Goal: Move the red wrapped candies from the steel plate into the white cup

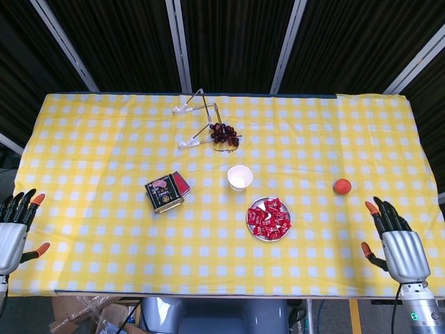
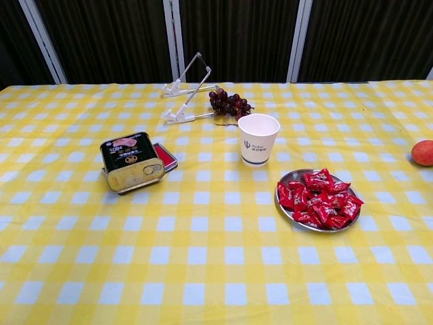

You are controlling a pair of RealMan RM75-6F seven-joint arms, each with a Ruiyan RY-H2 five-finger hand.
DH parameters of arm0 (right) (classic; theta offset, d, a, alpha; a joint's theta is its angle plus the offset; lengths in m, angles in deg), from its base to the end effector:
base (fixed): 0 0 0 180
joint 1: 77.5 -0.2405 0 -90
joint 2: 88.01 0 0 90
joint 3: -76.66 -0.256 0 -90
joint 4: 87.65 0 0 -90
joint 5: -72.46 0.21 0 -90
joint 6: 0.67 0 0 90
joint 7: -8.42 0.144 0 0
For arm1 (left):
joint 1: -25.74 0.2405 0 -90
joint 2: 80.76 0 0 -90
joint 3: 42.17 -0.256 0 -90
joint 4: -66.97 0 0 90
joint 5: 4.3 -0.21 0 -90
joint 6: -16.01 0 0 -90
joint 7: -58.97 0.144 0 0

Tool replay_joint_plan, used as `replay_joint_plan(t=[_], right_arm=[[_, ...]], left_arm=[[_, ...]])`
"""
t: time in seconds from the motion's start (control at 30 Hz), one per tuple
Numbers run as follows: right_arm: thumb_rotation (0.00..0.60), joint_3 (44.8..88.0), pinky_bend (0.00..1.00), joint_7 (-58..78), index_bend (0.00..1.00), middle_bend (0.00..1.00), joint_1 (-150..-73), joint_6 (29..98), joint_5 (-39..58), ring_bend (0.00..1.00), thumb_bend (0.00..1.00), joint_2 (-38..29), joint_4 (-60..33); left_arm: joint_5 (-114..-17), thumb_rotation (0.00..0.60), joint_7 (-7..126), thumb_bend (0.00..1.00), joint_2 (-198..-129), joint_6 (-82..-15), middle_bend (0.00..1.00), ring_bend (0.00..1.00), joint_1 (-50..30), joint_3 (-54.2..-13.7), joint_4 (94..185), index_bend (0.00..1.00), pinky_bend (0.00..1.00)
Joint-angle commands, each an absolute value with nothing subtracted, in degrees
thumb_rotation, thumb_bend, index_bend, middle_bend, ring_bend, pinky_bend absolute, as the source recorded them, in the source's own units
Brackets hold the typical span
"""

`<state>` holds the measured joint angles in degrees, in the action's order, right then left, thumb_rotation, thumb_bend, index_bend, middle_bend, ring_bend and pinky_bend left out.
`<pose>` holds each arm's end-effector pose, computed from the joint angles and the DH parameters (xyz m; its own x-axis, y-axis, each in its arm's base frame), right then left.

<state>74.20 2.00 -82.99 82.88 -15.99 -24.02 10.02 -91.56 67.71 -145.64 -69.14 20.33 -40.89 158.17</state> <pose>-0.2861 -0.1808 0.1450 0.4207 -0.0318 0.9067 -0.9056 -0.0736 0.4176 -0.3113 0.1784 0.1518 0.5393 0.0179 0.8420 0.8417 -0.0422 -0.5382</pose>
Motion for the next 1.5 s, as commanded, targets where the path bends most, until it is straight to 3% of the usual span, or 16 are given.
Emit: replay_joint_plan(t=[0.03,0.13,0.3,0.57,0.83,1.27,1.37,1.5], right_arm=[[0.600,74.2,0.73,-1.1,0.00,0.13,-84.6,80.4,-16.4,0.49,0.39,-24.3,12.8],[0.600,74.1,0.81,-4.7,0.00,0.19,-86.6,76.6,-15.3,0.59,0.39,-24.2,16.8],[0.600,72.5,0.84,-12.4,0.00,0.22,-90.6,70.9,-11.7,0.66,0.39,-22.0,22.6],[0.600,68.8,0.85,-24.0,0.00,0.22,-97.0,64.7,-0.8,0.68,0.39,-14.8,26.5],[0.600,67.2,0.85,-33.0,0.00,0.18,-101.8,63.9,9.6,0.69,0.39,-7.2,25.4],[0.600,67.1,0.85,-37.1,0.00,0.21,-105.7,64.8,18.7,0.69,0.37,-3.4,22.7],[0.600,66.9,0.86,-36.4,0.00,0.30,-106.4,65.0,18.9,0.70,0.37,-2.6,22.2],[0.600,66.6,0.94,-36.3,0.00,0.61,-107.6,65.4,19.1,0.79,0.37,-1.7,21.1]], left_arm=[[-91.8,0.600,67.6,0.04,-145.7,-69.4,0.00,0.00,20.4,-40.9,158.2,0.00,0.00],[-92.0,0.600,67.6,0.04,-145.8,-69.6,0.00,0.00,20.4,-40.9,158.2,0.00,0.00],[-92.0,0.600,67.8,0.04,-145.8,-69.3,0.00,0.00,20.3,-41.1,158.4,0.00,0.00],[-91.5,0.600,67.8,0.04,-145.5,-68.7,0.00,0.00,20.3,-41.2,158.8,0.00,0.00],[-91.2,0.600,67.0,0.04,-145.1,-67.8,0.00,0.00,20.1,-41.3,159.2,0.00,0.00],[-90.6,0.600,66.0,0.04,-144.4,-66.5,0.00,0.00,19.8,-41.5,159.8,0.00,0.00],[-90.3,0.600,65.9,0.04,-144.3,-66.3,0.00,0.00,19.7,-41.5,159.9,0.00,0.00],[-90.0,0.600,65.7,0.04,-144.2,-66.0,0.00,0.00,19.7,-41.5,160.1,0.00,0.00]])
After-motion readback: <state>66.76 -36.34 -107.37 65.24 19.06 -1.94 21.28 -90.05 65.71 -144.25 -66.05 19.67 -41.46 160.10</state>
